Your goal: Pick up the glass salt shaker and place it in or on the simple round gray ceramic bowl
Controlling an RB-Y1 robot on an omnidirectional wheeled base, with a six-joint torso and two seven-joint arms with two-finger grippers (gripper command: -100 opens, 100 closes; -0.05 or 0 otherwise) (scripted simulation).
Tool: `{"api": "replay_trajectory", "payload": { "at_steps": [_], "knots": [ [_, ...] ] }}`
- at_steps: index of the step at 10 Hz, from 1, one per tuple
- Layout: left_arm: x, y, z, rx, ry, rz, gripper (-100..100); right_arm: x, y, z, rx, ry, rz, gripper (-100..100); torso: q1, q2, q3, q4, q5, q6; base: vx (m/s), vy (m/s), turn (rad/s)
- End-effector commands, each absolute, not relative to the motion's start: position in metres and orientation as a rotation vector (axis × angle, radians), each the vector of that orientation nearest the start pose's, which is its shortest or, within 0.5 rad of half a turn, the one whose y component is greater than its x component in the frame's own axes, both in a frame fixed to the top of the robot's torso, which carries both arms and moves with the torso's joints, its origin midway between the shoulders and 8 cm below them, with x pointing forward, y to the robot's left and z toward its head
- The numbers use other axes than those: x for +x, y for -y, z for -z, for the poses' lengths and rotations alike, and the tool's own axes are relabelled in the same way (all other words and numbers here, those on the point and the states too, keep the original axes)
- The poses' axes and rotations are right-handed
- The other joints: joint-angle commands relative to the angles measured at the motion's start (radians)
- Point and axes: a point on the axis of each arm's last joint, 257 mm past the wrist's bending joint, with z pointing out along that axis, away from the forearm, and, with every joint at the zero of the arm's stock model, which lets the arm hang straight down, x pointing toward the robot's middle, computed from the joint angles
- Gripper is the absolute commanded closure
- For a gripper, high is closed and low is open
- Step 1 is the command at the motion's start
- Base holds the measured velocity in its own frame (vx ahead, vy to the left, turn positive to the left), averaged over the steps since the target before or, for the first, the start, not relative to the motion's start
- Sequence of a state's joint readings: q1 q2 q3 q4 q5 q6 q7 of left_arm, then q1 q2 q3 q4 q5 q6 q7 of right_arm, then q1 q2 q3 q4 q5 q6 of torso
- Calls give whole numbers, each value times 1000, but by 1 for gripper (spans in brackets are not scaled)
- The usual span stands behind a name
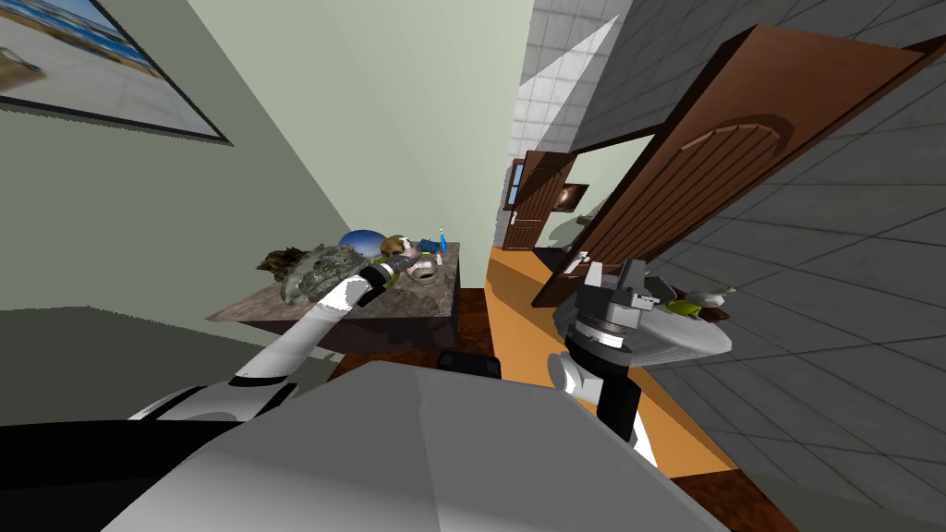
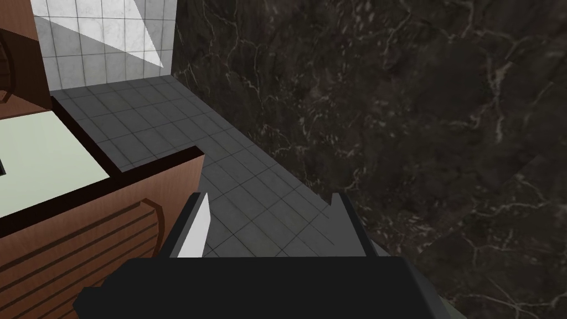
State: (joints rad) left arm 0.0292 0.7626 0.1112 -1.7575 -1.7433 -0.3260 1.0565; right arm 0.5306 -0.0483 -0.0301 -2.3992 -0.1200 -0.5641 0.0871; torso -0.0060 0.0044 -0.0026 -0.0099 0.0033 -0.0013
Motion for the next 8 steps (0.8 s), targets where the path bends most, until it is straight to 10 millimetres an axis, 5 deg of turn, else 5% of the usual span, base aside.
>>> {"api": "replay_trajectory", "payload": {
  "at_steps": [1, 2, 3, 8],
  "knots": [
    [528, -369, 102, 116, -1658, 257, -100, 301, 291, -79, 536, -492, -1295, 0, 0, 0, 0, 0, 0, 0, 29, -42, 65],
    [528, -369, 105, 114, -1656, 251, -100, 301, 291, -79, 536, -492, -1295, 0, 0, 0, 0, 0, 0, 0, 11, -17, 14],
    [528, -369, 104, 113, -1658, 255, 0, 301, 291, -79, 536, -492, -1295, 0, 1, 1, 0, 0, 0, 0, 0, 0, 0],
    [528, -369, 104, 114, -1658, 254, 0, 301, 291, -79, 536, -492, -1295, 0, 3, 2, 1, 0, 1, 0, 0, 0, 0]
  ]
}}
